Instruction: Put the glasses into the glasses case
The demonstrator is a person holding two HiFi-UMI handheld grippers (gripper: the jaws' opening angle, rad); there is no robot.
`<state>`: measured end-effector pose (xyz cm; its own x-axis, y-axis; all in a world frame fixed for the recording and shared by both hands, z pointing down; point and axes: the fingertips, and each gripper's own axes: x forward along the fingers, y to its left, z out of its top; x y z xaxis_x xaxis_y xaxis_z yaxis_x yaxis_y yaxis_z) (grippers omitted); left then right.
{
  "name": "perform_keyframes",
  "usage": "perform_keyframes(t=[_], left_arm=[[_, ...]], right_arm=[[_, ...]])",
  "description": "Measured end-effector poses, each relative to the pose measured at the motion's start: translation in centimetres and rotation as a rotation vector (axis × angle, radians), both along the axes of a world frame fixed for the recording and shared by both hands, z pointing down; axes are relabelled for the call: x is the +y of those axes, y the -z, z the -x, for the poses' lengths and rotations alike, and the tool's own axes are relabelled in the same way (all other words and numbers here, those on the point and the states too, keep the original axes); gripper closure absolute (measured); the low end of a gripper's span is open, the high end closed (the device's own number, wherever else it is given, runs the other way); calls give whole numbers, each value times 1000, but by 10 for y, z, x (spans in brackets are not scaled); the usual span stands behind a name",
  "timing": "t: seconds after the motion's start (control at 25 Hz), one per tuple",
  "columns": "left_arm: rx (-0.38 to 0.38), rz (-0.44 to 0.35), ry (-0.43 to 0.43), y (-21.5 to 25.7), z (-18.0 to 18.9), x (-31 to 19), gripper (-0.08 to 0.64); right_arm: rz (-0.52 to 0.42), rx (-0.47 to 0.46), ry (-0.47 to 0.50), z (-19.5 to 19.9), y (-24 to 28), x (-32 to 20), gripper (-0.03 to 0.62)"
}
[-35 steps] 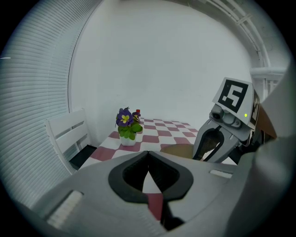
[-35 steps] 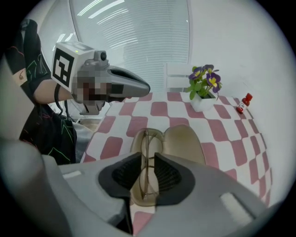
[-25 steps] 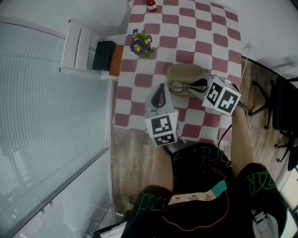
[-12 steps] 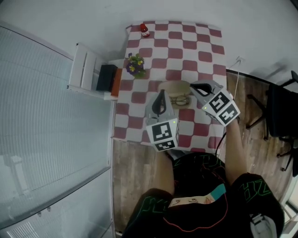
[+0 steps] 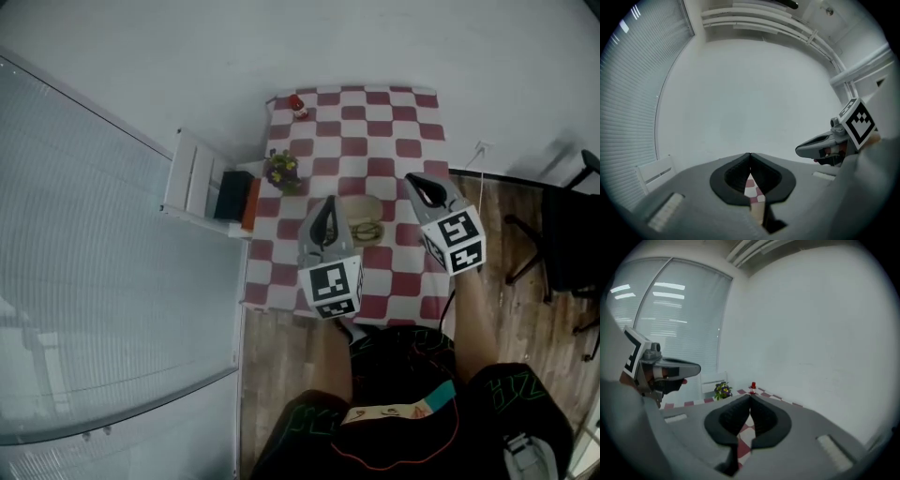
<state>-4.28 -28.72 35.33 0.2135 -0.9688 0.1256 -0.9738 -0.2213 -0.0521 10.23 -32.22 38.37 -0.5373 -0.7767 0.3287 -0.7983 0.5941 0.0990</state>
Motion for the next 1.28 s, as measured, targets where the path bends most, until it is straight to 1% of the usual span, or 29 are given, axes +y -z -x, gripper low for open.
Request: perform_keyframes(t=[0.08, 0.2, 0.28, 0.36, 0.52, 0.68, 1.28], left_arm=[[-3, -10, 10, 4, 0, 0, 551], [-5, -29, 25, 9, 1, 1, 551], [2, -24, 23, 9, -1, 0, 551], [12, -19, 25, 9, -2, -1, 551], [26, -24, 50, 9, 2, -4, 551], [35, -23, 56, 8, 0, -7, 551], [36, -17, 41, 6, -10, -15, 551]], right_arm=[[-9, -89, -40, -9, 8, -2, 588], [-33, -180, -108, -24, 16, -4, 588], [-48, -259, -156, -36, 21, -6, 589], [-64, -296, -191, -46, 25, -8, 589], [-93, -277, -196, -50, 31, -7, 589], [-119, -247, -197, -54, 35, -6, 589], [-162, -244, -219, -68, 43, -12, 589]])
